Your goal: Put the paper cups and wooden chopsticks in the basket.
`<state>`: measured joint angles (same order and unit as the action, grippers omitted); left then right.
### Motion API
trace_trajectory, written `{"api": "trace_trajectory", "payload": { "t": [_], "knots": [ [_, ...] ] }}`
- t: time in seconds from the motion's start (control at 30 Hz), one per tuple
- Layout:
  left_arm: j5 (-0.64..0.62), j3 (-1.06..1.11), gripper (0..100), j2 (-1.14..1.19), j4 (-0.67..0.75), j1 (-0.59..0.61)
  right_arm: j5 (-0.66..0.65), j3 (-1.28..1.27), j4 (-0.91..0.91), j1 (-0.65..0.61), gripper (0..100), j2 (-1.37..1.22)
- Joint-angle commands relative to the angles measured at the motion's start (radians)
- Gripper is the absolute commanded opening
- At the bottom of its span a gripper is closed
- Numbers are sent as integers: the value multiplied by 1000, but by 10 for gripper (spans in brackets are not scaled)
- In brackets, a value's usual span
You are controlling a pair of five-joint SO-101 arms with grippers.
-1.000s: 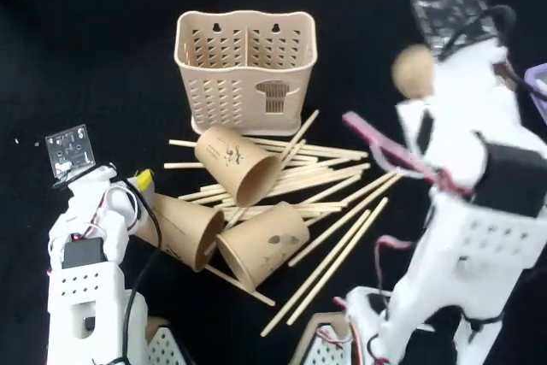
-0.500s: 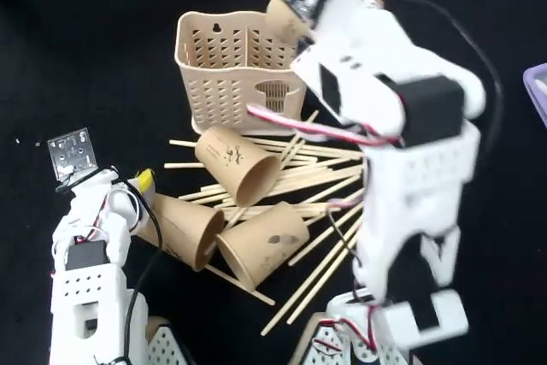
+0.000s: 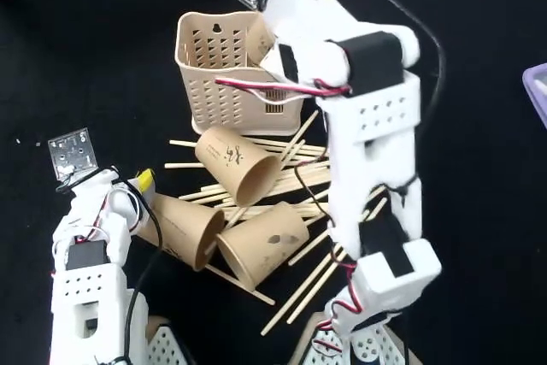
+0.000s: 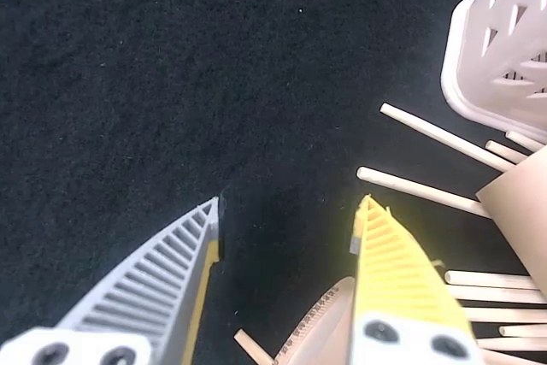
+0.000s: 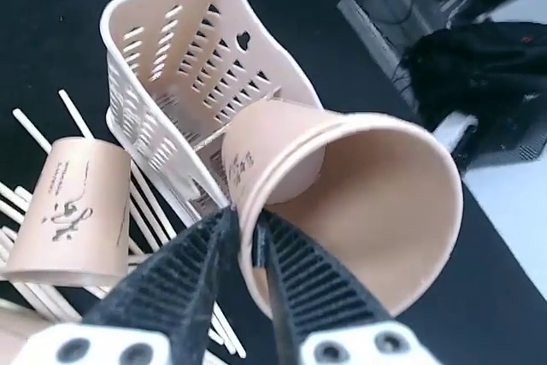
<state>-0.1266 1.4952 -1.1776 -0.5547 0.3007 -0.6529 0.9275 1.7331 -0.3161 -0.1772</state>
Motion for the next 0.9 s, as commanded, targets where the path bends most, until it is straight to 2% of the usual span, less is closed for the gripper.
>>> {"api": "trace_trajectory", "payload": {
  "t": [0.0,0.2,0.37,0.43,0.67,0.87],
  "knots": [
    [0,-13,252,-15,15,7,-12,45,28,-14,11,-10],
    [0,-13,252,-15,15,7,-9,41,26,-37,22,-19],
    [0,-13,252,-15,15,7,-5,50,26,-37,180,-16],
    [0,-13,252,-15,15,7,-5,50,25,-37,206,-12],
    [0,-15,252,-15,15,7,5,56,17,-38,184,-8],
    [0,-15,252,-15,15,7,155,162,34,-37,184,76]
  ]
}}
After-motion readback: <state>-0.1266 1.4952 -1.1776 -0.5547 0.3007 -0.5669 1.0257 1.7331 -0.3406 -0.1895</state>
